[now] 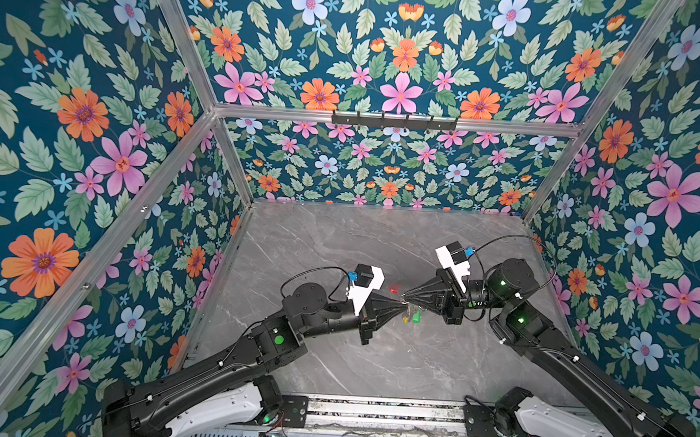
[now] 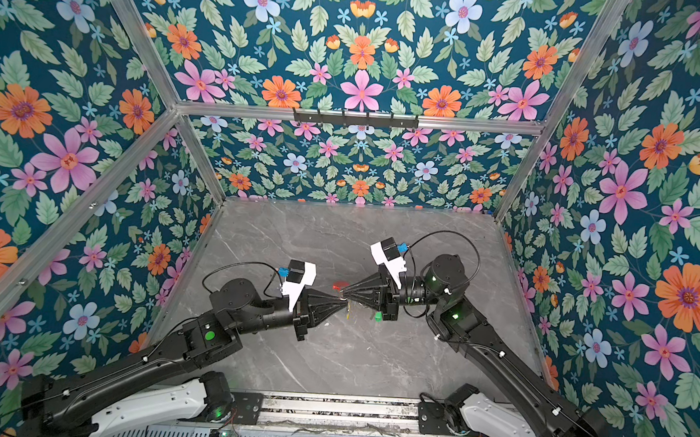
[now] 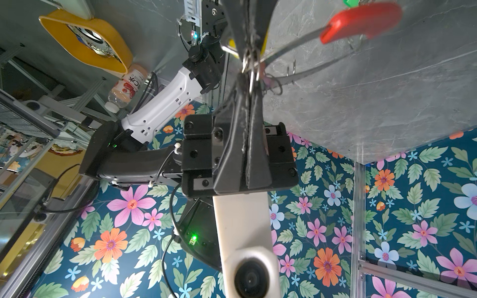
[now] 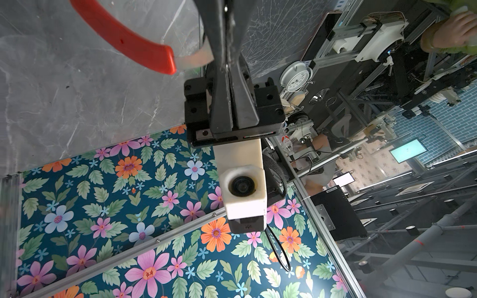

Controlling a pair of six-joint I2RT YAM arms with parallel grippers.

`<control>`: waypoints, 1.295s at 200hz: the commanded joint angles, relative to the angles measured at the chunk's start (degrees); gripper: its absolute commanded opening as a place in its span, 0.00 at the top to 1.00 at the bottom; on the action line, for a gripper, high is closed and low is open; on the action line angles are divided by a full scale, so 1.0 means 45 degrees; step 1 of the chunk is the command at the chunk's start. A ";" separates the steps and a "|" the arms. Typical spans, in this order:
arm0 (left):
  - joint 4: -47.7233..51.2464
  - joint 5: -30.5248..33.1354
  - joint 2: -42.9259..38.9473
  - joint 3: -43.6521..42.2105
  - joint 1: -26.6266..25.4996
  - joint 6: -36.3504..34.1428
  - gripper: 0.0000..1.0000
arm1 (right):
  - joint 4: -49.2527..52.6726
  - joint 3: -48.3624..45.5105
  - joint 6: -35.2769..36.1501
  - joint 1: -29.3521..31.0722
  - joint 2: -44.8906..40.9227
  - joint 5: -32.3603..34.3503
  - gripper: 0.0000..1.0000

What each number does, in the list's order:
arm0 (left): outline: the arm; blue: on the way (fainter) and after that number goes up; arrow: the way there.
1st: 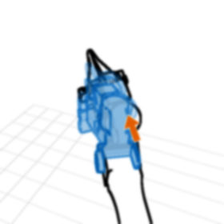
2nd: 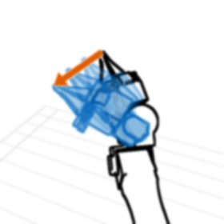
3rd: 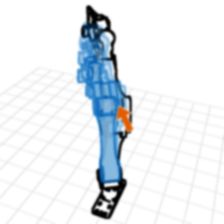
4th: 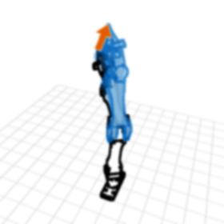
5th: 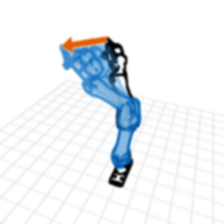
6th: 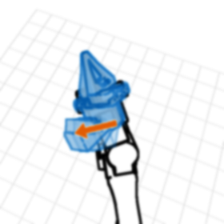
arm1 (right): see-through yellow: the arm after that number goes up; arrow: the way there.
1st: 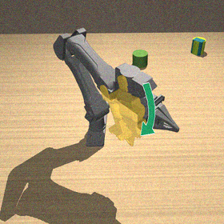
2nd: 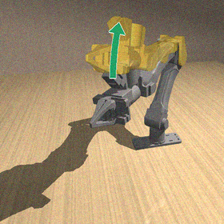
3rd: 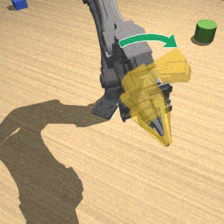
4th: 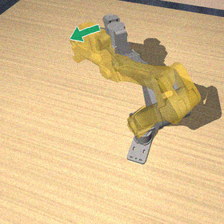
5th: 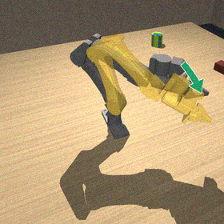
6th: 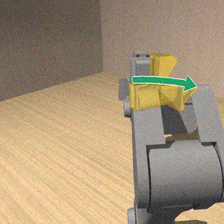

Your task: Remove the keys from the keyring

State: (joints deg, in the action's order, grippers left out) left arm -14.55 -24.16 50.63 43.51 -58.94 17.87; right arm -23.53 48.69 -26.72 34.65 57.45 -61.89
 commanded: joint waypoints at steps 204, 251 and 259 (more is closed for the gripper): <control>-0.3480 0.0419 -0.0184 -0.0977 0.0696 0.1662 1.00 | -0.5254 -0.2454 -0.2268 0.1017 0.0257 0.3257 1.00; -0.3330 0.0656 0.0220 -0.0859 0.0695 0.1791 1.00 | -0.6468 -0.2270 -0.2767 0.1466 0.0904 0.3556 1.00; -0.3263 0.0662 0.0252 -0.0821 0.0697 0.1772 1.00 | -0.6370 -0.2183 -0.2730 0.1478 0.0890 0.3502 1.00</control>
State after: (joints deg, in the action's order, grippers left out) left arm -25.04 -21.85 50.74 38.79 -55.66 25.32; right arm -51.40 38.26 -37.26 40.34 60.84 -42.44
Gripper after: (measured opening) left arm 0.051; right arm 0.050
